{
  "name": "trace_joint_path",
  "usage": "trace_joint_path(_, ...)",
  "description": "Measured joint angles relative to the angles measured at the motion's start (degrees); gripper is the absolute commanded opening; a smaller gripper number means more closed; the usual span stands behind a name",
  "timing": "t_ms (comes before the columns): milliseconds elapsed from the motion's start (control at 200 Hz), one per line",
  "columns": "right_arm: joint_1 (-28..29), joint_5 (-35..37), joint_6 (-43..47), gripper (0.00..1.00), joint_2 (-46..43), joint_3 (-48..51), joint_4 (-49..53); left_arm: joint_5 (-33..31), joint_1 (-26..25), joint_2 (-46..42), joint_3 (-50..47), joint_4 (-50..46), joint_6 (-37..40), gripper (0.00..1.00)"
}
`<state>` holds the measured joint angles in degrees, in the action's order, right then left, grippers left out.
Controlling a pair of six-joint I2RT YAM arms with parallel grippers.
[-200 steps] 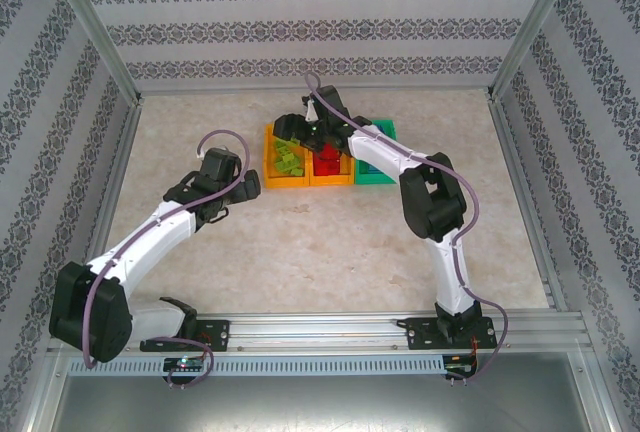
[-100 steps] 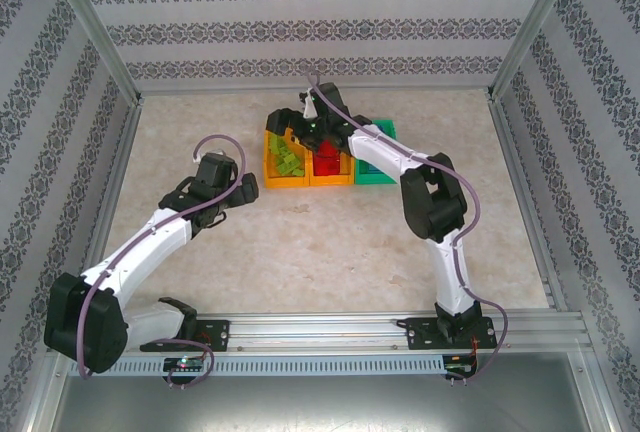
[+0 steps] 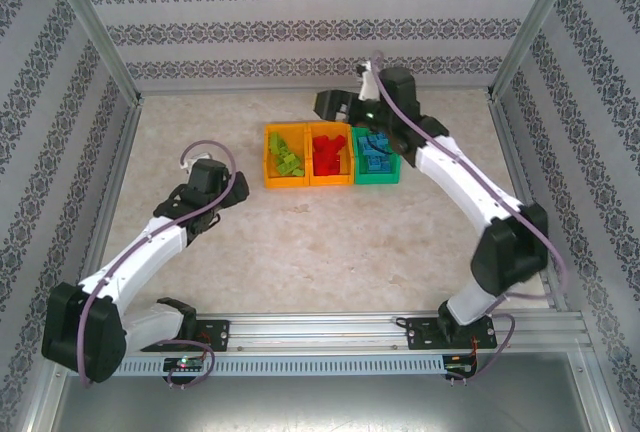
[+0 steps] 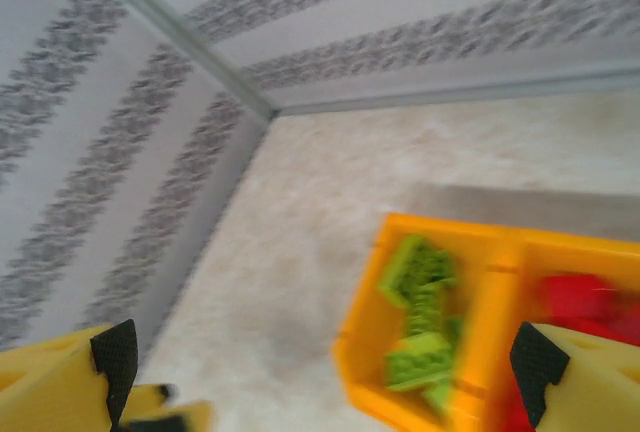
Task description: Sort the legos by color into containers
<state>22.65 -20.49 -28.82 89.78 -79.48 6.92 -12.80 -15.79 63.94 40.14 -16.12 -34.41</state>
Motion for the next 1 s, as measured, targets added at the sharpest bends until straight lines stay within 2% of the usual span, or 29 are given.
trace_joint_path(185, -6.23, 11.78, 12.20, 0.98, -12.74, 17.38, -0.44, -1.11, 6.78, -9.20, -8.20, 6.19, 2.58, 0.99)
trace_joint_path(310, -12.68, 19.23, 18.73, 0.98, -18.47, 28.06, -4.07, -2.12, 7.82, -11.50, -8.83, 9.53, 7.91, 0.99)
trace_joint_path(440, -18.80, 24.33, 23.23, 0.98, -20.15, 37.66, -11.65, -2.51, 9.25, -12.24, -11.47, 15.98, 12.04, 0.99)
trace_joint_path(609, -23.71, 25.66, 24.96, 0.98, -18.62, 47.69, -23.63, -3.15, 9.92, -10.99, -15.32, 21.51, 16.65, 0.99)
trace_joint_path(874, -24.02, 23.19, 25.59, 0.98, -17.27, 53.20, -36.11, -3.80, 9.97, -6.64, -15.56, 27.02, 21.29, 1.00)
trace_joint_path(999, -24.02, 23.34, 25.83, 0.98, -18.53, 58.73, -41.83, -3.65, 10.25, -6.58, -16.20, 30.56, 22.93, 1.00)
